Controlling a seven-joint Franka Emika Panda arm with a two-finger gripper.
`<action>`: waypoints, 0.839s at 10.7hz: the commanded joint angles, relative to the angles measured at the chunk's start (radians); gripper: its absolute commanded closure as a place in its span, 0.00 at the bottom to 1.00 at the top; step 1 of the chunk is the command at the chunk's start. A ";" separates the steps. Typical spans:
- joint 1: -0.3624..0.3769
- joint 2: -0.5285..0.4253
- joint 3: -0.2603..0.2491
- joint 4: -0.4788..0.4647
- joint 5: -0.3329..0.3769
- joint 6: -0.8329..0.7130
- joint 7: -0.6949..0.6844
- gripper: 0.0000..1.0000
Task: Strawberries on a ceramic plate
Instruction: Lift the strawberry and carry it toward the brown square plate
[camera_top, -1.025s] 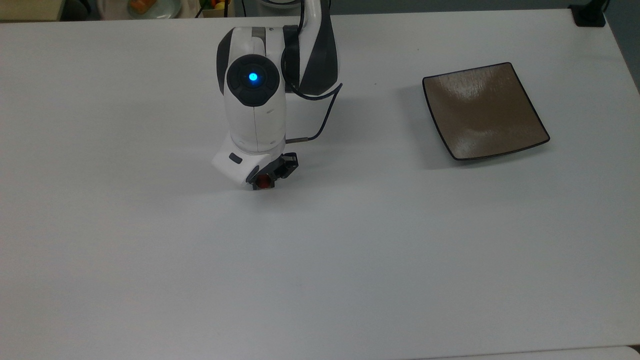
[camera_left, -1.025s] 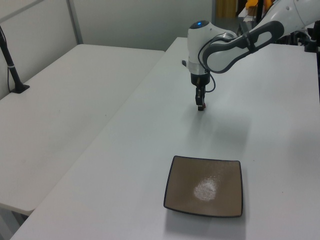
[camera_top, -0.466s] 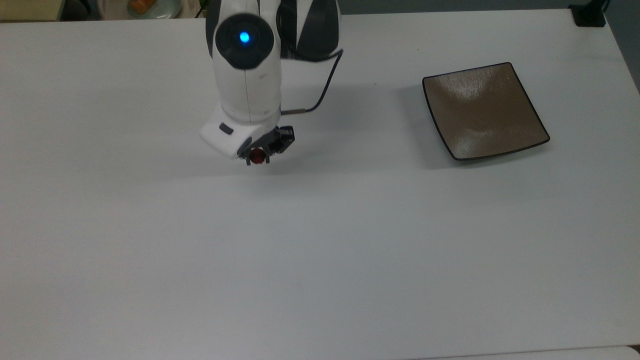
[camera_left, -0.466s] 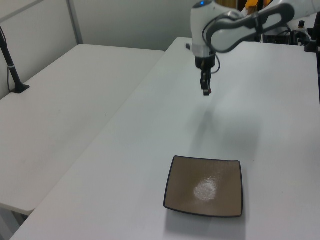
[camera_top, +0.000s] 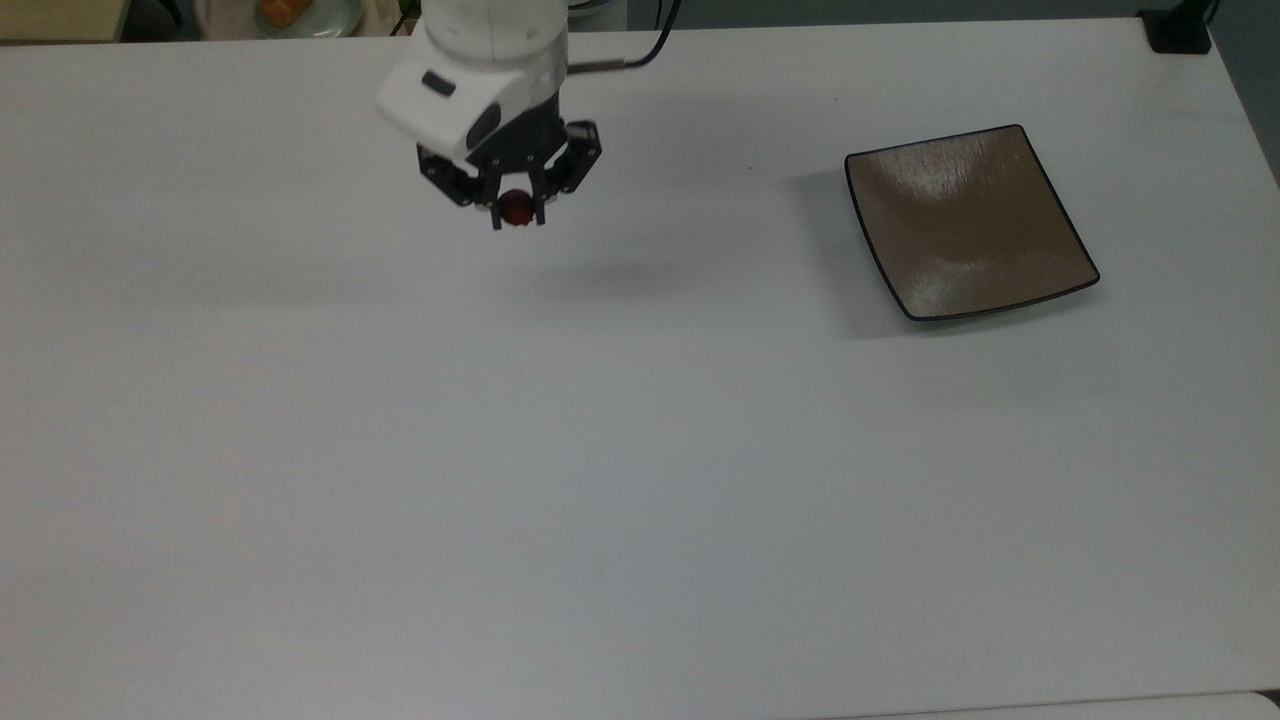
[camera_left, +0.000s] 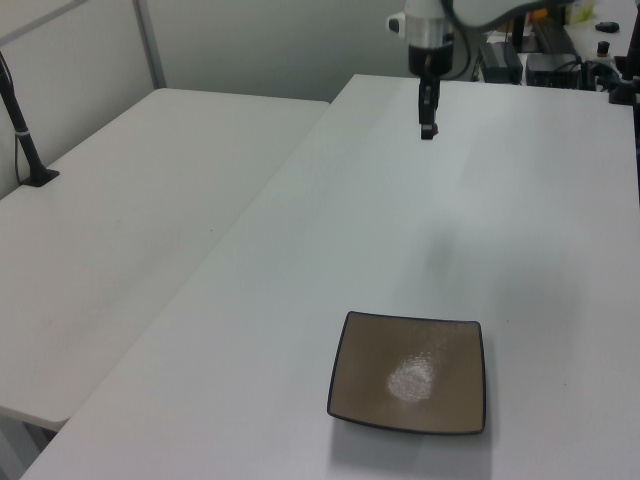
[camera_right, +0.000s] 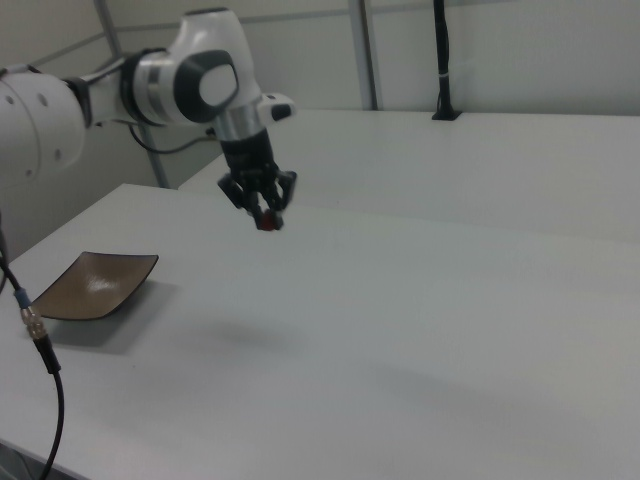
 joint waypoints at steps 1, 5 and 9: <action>0.074 -0.050 -0.003 0.041 0.042 -0.119 -0.010 0.86; 0.191 -0.106 -0.003 0.045 0.042 -0.181 0.055 0.86; 0.338 -0.087 -0.003 0.043 0.043 -0.167 0.202 0.86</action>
